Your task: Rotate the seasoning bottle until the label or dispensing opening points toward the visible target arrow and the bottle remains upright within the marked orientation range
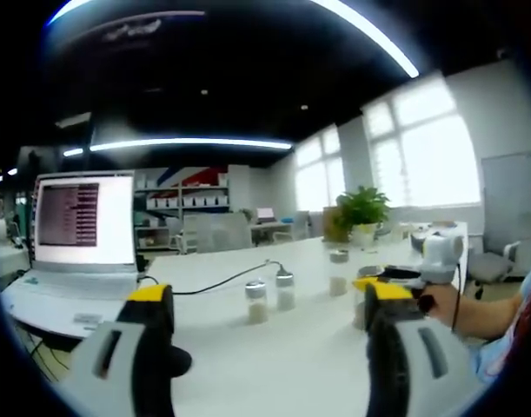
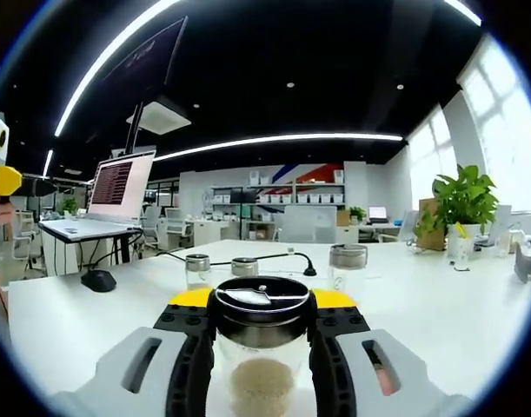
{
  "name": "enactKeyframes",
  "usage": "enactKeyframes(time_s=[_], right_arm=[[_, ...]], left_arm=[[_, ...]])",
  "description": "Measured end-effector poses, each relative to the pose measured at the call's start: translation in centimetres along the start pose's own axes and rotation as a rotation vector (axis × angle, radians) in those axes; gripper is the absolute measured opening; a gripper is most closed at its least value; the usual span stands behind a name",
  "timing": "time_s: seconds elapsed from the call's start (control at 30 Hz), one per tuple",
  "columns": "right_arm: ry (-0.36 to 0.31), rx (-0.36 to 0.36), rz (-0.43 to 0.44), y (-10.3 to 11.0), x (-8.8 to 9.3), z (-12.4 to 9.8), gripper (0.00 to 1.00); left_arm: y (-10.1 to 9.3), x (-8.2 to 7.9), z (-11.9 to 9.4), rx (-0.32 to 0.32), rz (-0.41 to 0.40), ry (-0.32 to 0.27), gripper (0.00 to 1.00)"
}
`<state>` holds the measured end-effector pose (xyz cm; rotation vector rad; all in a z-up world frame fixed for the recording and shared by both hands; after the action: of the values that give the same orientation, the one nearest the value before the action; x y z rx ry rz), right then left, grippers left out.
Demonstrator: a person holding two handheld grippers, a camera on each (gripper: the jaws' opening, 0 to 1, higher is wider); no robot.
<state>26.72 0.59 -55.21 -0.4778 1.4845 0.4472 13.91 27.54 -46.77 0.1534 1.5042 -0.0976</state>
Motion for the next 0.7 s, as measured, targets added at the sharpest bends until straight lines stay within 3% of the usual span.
enactKeyframes(time_s=[0.7], right_arm=[[0.005,-0.096,0.014,-0.4,0.1,0.04,0.4]], left_arm=[[0.2,-0.03,0.13,0.004,-0.056,-0.002,1.0]])
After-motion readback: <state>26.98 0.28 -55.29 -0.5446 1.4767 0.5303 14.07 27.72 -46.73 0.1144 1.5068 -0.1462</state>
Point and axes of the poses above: the point that each gripper's makers call its tool centre point, and the gripper's own axes: z roughly forward along the fingers, y roughly to its left, x roughly out of its underside, the point moved 6 cm from there along -z, roughly backward along the fingers, and after that the axes turned 10 degrees about -x, right-handed, at the moved point
